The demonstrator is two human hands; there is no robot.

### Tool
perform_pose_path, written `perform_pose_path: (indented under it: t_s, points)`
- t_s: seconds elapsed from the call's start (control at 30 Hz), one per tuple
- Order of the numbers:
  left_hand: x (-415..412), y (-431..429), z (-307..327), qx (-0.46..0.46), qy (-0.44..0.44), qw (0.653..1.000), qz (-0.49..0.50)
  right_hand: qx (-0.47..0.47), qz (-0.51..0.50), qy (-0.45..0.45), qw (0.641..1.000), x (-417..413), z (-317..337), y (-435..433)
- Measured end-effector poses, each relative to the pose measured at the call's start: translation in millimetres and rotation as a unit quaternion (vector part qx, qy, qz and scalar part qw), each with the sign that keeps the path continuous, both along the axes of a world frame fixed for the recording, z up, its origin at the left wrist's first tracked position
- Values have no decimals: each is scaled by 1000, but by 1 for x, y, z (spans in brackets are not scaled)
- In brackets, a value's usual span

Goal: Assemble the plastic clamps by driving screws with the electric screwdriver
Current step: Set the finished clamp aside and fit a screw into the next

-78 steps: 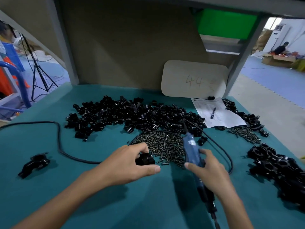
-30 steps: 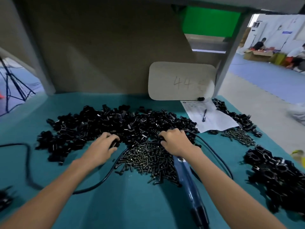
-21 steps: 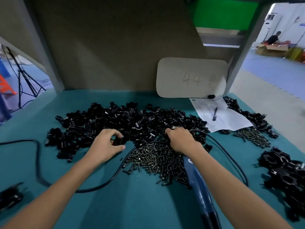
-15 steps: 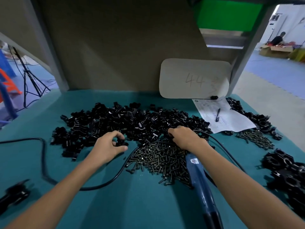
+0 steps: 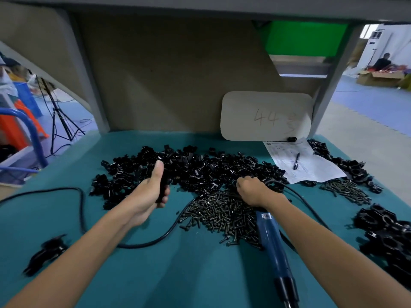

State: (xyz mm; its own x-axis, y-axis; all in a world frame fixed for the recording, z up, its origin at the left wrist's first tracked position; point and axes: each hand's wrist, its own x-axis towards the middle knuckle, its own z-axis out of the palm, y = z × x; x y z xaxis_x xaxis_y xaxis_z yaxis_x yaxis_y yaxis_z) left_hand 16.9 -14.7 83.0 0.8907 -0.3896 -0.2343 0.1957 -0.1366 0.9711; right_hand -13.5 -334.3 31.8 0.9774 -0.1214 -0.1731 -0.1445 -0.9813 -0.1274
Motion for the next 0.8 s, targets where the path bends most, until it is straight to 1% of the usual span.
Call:
perform_pose_path:
  t_s: [0.07,0.17,0.3,0.37,0.43,0.5,0.57,0.63,0.7,0.8]
  points:
    - [-5,3,3,21,-25,999,-30,-7,-8,-22,1000,-3,-6,0]
    - [-14,9,8,105,-87,989,-60,8,-12,2,1000,-1,-2,-2]
    - [-29,12,18,190,-216,953,-90,76,-16,47,996,6,5,-6]
    - [-36,12,23,212,-259,937,-104,104,-16,57,993,6,2,-9]
    - [-39,9,25,217,-273,932,-102,139,-35,33,989,4,-1,-13]
    - [-43,8,26,189,-269,940,-94,189,-70,-36,979,-1,1,-14]
    - [-47,9,25,146,-261,950,-86,267,-98,-122,951,-12,11,-10]
    - [-52,9,28,112,-235,960,-100,379,-97,-186,901,-32,29,2]
    - [-57,6,32,89,-221,962,-132,465,-68,-209,858,-60,51,22]
    - [-71,-1,41,16,-193,963,-185,536,-31,-206,818,-101,72,55]
